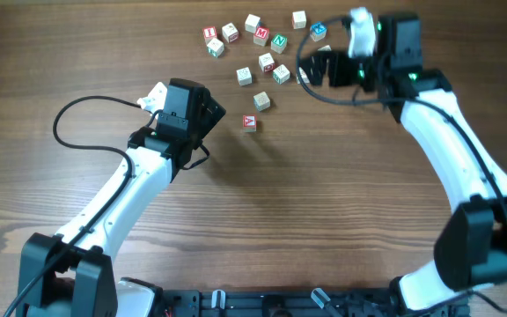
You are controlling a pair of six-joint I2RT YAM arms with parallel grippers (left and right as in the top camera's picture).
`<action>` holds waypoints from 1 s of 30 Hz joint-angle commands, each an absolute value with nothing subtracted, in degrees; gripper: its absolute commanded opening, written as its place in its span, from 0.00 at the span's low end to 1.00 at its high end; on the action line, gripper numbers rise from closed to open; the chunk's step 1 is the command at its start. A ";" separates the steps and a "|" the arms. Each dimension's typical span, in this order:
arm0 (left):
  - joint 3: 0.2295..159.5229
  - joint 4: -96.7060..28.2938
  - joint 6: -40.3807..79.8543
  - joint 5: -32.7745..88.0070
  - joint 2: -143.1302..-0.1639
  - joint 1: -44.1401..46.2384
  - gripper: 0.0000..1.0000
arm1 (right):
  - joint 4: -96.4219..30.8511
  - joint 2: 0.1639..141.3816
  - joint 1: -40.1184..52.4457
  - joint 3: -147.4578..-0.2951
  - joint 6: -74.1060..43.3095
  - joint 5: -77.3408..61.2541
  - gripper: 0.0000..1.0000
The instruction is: Form a horizontal line
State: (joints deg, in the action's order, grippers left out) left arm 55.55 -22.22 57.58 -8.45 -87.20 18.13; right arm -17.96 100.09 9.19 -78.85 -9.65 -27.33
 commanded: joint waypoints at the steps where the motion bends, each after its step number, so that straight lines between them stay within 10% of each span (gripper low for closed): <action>1: 55.27 -22.46 57.12 -10.11 -87.00 17.78 1.00 | -10.52 104.18 10.13 -80.82 -8.14 -29.34 1.00; 12: 55.27 -24.25 57.01 -10.13 -87.00 17.78 1.00 | -10.13 123.52 21.87 -94.59 -4.14 -10.57 0.99; 30: 55.27 -24.49 57.06 -10.11 -87.00 17.78 1.00 | -3.55 133.16 23.62 -96.12 1.91 -0.01 0.70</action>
